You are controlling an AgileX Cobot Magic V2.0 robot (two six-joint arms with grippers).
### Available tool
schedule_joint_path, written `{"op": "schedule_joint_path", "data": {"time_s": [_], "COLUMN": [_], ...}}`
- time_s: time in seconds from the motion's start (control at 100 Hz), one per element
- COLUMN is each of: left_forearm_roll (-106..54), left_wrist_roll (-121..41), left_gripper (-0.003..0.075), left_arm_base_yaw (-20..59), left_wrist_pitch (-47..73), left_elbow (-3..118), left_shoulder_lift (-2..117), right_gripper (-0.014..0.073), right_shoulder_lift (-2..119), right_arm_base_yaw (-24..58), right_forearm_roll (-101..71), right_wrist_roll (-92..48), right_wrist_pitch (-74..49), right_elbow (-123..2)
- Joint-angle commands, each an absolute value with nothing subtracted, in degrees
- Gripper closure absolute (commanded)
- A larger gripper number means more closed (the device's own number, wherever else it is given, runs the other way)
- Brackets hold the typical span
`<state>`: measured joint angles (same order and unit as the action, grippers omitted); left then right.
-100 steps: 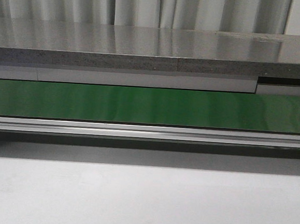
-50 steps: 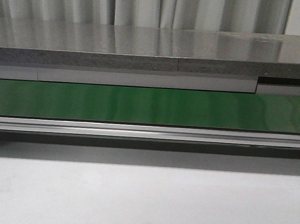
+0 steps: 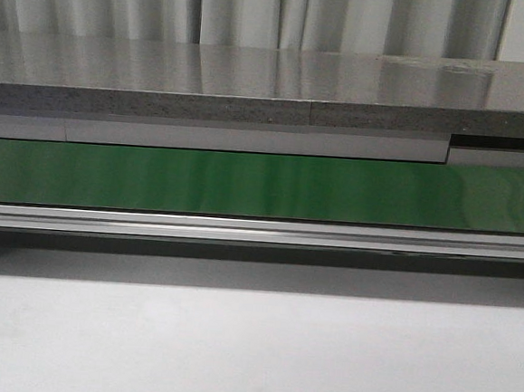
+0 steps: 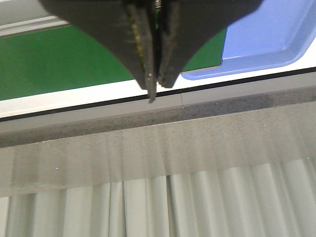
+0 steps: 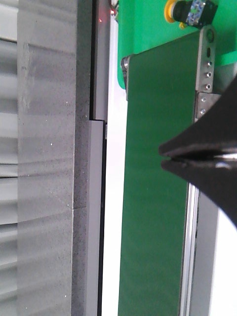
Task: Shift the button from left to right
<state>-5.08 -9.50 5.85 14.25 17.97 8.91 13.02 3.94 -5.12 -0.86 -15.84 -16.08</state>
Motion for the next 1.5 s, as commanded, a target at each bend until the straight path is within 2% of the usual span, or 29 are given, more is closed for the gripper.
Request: {"op": "schedule_joint_path", "data": {"time_s": [0.0, 0.36, 1.49], "left_forearm_roll": [-5.6, -5.6, -5.6], "left_wrist_roll": [-9.3, -9.3, -9.3], "left_gripper": [0.0739, 0.0739, 0.0739], "left_arm_base_yaw": [6.3, 6.3, 6.3], "left_wrist_pitch": [9.7, 9.7, 9.7], "left_elbow": [19.4, 19.4, 19.4], "left_shoulder_lift": [9.5, 9.5, 9.5], "right_gripper": [0.0661, 0.0661, 0.0661], "right_shoulder_lift": [10.0, -1.4, -1.5], "right_arm_base_yaw": [4.1, 4.1, 4.1], "right_forearm_roll": [-4.2, -3.7, -2.9], "right_wrist_roll": [2.1, 3.0, 3.0], "right_wrist_pitch": [-8.9, -3.8, -4.3], "right_elbow": [-13.2, 0.5, 0.5]}}
